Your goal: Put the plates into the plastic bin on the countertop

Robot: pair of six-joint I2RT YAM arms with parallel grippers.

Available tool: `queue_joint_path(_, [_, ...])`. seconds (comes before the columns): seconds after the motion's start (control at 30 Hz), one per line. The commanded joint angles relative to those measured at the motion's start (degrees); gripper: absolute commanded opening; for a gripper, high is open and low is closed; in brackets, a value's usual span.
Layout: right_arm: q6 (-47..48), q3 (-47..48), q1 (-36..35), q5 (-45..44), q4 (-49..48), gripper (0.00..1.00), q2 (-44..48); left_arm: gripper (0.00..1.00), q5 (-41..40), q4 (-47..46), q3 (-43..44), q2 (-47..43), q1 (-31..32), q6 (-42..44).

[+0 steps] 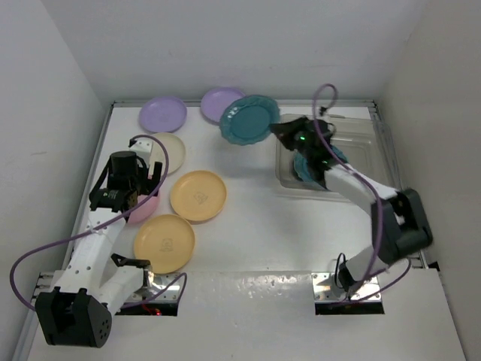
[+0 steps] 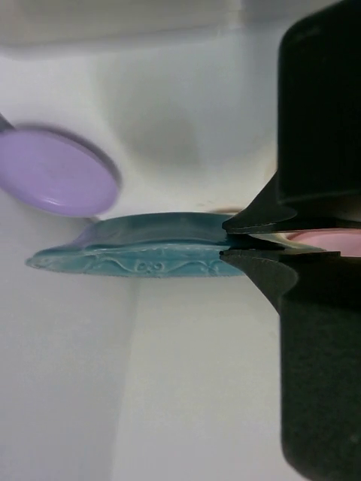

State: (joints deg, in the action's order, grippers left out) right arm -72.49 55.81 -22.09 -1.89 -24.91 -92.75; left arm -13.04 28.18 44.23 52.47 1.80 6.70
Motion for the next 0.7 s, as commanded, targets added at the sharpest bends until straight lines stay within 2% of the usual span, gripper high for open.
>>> queue_joint_path(0.0, [-3.36, -9.10, 8.36, -0.92, -9.30, 0.00, 15.65, 1.00, 1.35, -1.29, 2.88, 0.18, -0.57, 0.68])
queue_joint_path(0.03, [-3.19, -10.71, 9.85, -1.18, -7.89, 0.00, 18.02, 1.00, 1.35, -1.29, 3.40, 0.79, -0.57, 1.38])
queue_joint_path(0.07, [-2.58, -13.94, 13.96, -1.19, -3.53, 0.00, 25.00, 1.00, 1.35, -1.81, 3.41, 0.79, -0.57, 1.91])
queue_joint_path(0.17, [0.93, -19.23, 18.72, -1.89, 6.50, 0.00, 34.62, 1.00, 1.35, -1.82, 4.46, 2.02, -0.05, 2.44])
queue_joint_path(0.3, [3.14, -23.64, 25.32, -2.42, 12.60, 0.00, 41.50, 1.00, 1.35, -2.34, 4.46, 3.16, -0.05, 2.97])
queue_joint_path(0.43, [2.88, -25.75, 29.99, 0.92, 12.51, 0.00, 39.67, 1.00, 1.35, -2.34, 4.46, 3.69, 0.48, 3.58])
queue_joint_path(0.53, [3.41, -24.96, 32.54, 6.97, 10.67, 0.00, 35.28, 1.00, 1.35, -2.34, 4.99, 3.69, 0.48, 4.11])
queue_joint_path(0.67, [4.64, -24.70, 33.86, 7.16, 9.44, 0.00, 30.09, 1.00, 1.35, -2.34, 4.99, 3.69, 0.48, 4.11])
